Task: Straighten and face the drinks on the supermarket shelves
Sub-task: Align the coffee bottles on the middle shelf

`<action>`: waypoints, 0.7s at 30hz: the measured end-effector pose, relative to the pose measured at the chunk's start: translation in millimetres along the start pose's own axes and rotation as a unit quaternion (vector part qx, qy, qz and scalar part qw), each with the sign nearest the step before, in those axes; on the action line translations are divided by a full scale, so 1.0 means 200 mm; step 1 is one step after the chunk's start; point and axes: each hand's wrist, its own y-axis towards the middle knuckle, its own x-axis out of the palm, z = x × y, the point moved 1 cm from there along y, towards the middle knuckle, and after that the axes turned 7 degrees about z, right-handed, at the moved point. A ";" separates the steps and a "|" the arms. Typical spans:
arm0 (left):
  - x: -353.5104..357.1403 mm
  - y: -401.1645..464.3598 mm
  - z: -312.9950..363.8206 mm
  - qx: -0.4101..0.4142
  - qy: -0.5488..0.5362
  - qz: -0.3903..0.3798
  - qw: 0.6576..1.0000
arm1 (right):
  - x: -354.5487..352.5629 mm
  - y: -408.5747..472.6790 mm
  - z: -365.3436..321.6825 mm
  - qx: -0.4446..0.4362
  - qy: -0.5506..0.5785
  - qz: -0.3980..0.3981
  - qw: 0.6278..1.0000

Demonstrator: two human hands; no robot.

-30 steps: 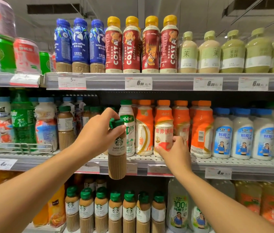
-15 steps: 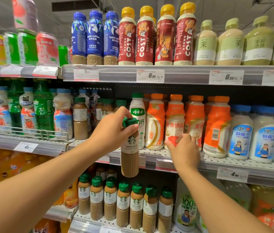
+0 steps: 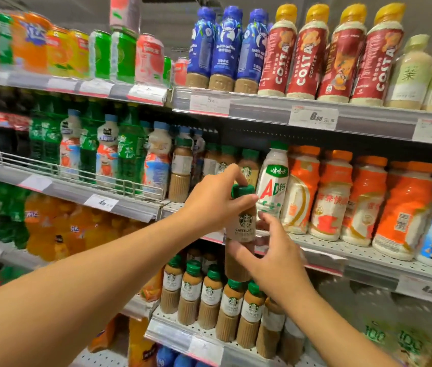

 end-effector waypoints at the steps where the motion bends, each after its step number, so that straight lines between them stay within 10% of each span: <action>1: -0.02 -0.01 -0.04 0.004 -0.009 0.004 1.000 | 0.06 0.00 -0.04 0.014 -0.001 0.000 1.000; 13: -0.31 0.07 -0.58 0.057 -0.175 -0.004 0.983 | 0.40 0.15 -0.40 -0.001 -0.081 0.087 0.993; 21: -0.23 0.05 -1.06 0.180 0.244 -0.048 0.952 | 0.48 0.49 -0.46 0.036 -0.096 0.173 0.980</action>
